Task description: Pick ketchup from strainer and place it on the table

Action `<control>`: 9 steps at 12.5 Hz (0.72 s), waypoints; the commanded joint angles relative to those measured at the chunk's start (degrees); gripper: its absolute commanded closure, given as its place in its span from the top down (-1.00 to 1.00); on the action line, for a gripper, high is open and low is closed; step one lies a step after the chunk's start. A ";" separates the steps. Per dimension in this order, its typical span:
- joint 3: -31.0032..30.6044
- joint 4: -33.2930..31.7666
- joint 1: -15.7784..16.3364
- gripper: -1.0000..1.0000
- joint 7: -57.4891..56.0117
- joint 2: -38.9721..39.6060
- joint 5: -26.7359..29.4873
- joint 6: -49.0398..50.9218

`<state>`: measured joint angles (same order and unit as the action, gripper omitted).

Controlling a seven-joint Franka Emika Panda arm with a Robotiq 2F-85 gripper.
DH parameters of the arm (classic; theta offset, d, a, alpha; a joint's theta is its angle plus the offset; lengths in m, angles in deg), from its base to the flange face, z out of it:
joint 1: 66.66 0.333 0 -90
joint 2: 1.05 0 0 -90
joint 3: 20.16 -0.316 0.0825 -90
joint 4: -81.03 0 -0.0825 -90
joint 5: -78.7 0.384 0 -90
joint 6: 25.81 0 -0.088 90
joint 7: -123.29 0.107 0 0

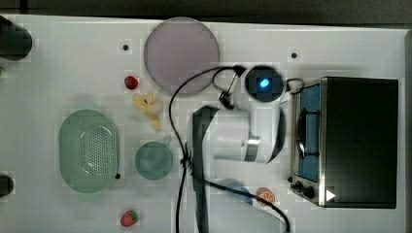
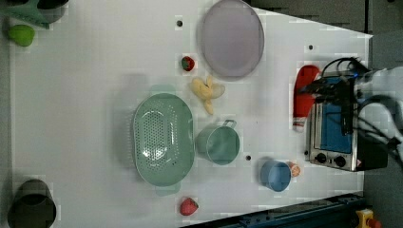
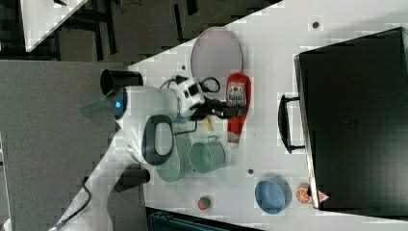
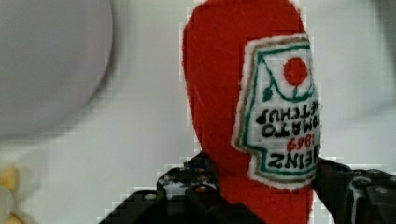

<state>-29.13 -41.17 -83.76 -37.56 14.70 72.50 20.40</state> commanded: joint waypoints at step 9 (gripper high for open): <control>-1.92 -5.59 2.64 0.87 -3.09 7.94 0.43 -14.95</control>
<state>-32.00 -47.77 -80.46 -38.18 24.38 72.52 7.20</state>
